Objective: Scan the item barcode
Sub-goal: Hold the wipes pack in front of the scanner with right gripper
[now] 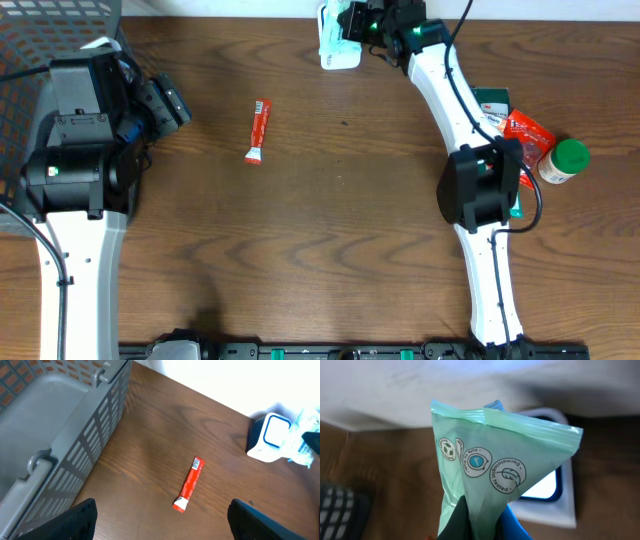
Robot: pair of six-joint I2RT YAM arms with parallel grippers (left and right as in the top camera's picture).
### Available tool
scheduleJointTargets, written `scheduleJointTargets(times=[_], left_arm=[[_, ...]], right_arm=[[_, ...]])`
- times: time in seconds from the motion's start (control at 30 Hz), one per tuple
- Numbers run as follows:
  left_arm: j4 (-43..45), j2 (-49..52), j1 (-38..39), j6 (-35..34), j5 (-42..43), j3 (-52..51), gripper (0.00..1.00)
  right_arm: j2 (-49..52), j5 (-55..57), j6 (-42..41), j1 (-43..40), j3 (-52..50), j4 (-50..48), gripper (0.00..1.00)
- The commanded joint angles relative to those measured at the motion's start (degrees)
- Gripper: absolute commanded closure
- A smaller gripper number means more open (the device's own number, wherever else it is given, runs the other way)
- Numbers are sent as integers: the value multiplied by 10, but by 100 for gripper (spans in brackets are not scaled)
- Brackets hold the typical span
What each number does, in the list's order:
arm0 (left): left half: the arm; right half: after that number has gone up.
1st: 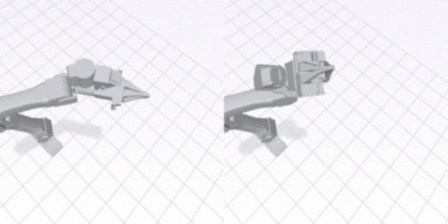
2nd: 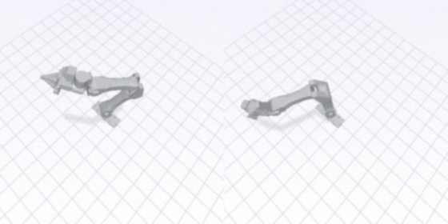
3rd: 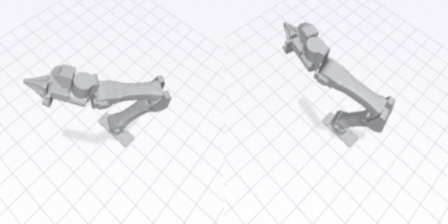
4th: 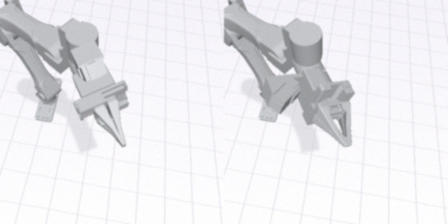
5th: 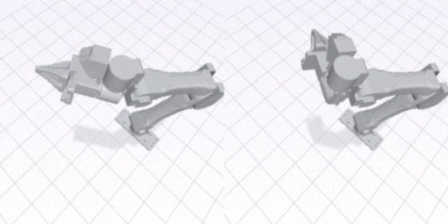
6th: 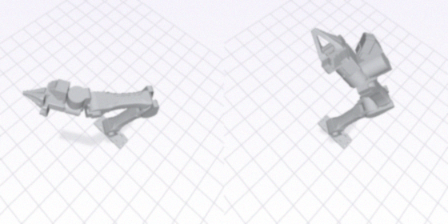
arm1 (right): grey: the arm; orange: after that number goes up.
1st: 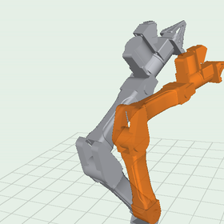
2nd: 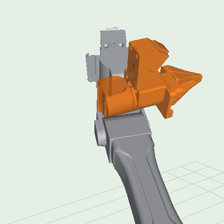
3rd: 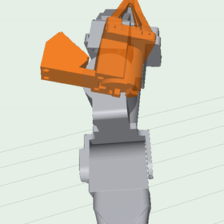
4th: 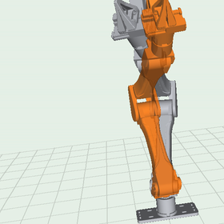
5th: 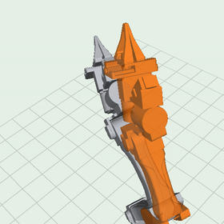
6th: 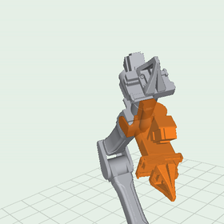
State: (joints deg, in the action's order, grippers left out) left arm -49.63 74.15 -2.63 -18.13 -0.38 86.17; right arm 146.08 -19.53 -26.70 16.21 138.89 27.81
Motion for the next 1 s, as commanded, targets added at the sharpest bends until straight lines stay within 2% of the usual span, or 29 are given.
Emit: scheduleJointTargets(times=[0.0, 0.47, 0.63, 0.77, 0.87, 0.97], left_arm=[[-1, 1, -2, 3, -3, 6, 16], [-1, 1, -2, 3, -3, 6, 16], [-1, 1, -2, 3, -3, 6, 16], [-1, 1, -2, 3, -3, 6, 16], [-1, 1, -2, 3, -3, 6, 16], [-1, 1, -2, 3, -3, 6, 16]], right_arm=[[30, 0, -25, -5, 8, -30, 99], [56, 40, -67, -2, 8, -44, 99], [49, 6, -67, -3, 9, -45, 99], [7, -58, -67, -17, 10, -35, 99], [-47, -103, -67, -33, 10, 10, 99], [-114, -128, -42, -51, 10, 119, 99]])
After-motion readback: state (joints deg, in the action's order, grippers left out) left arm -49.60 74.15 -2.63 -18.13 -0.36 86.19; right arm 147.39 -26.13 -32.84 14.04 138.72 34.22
